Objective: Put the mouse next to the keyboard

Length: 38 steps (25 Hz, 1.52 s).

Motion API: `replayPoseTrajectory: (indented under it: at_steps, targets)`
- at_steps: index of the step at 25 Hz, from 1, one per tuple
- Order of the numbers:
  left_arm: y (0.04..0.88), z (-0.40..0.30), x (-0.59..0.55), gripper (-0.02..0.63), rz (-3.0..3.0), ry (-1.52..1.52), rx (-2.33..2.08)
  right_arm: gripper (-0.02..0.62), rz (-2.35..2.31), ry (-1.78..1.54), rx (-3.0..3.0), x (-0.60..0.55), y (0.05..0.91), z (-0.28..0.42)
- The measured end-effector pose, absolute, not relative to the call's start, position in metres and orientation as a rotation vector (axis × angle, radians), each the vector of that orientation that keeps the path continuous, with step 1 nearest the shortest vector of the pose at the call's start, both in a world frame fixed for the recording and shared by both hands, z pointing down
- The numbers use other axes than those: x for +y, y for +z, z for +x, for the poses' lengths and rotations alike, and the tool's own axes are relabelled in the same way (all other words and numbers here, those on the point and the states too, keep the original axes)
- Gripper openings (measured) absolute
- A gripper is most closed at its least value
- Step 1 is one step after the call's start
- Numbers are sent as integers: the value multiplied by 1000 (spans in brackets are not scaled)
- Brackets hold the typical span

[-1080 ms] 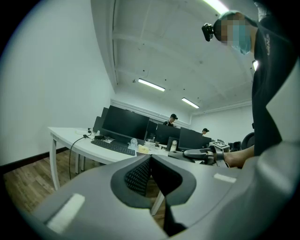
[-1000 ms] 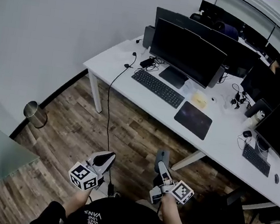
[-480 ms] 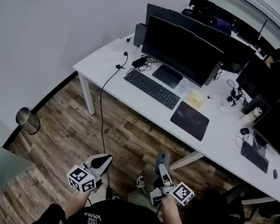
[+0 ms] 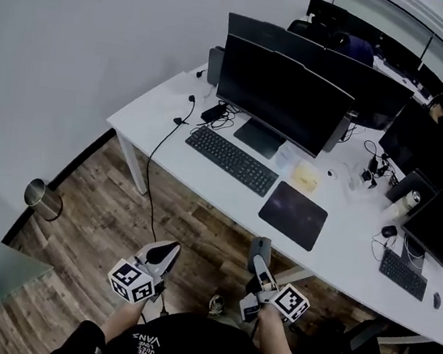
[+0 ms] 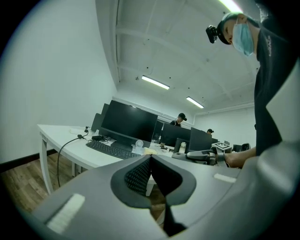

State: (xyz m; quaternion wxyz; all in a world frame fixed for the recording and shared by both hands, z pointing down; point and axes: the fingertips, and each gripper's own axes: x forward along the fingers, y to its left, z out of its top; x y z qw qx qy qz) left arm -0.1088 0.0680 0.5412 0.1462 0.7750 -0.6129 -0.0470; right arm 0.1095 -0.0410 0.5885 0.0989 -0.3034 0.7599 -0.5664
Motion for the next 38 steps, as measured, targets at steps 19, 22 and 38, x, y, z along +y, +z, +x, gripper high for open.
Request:
replayPoseTrajectory:
  at_steps: [19, 22, 38]
  targets:
    - [563, -89, -31, 2, 2138, -137, -1817, 178, -844, -1694, 2272, -167, 612, 119]
    - [569, -102, -40, 2, 2127, -143, -1805, 178, -881, -1699, 2252, -174, 618, 116]
    - [560, -176, -144, 2, 2347, -106, -1494, 178, -1136, -1542, 2078, -221, 614, 68]
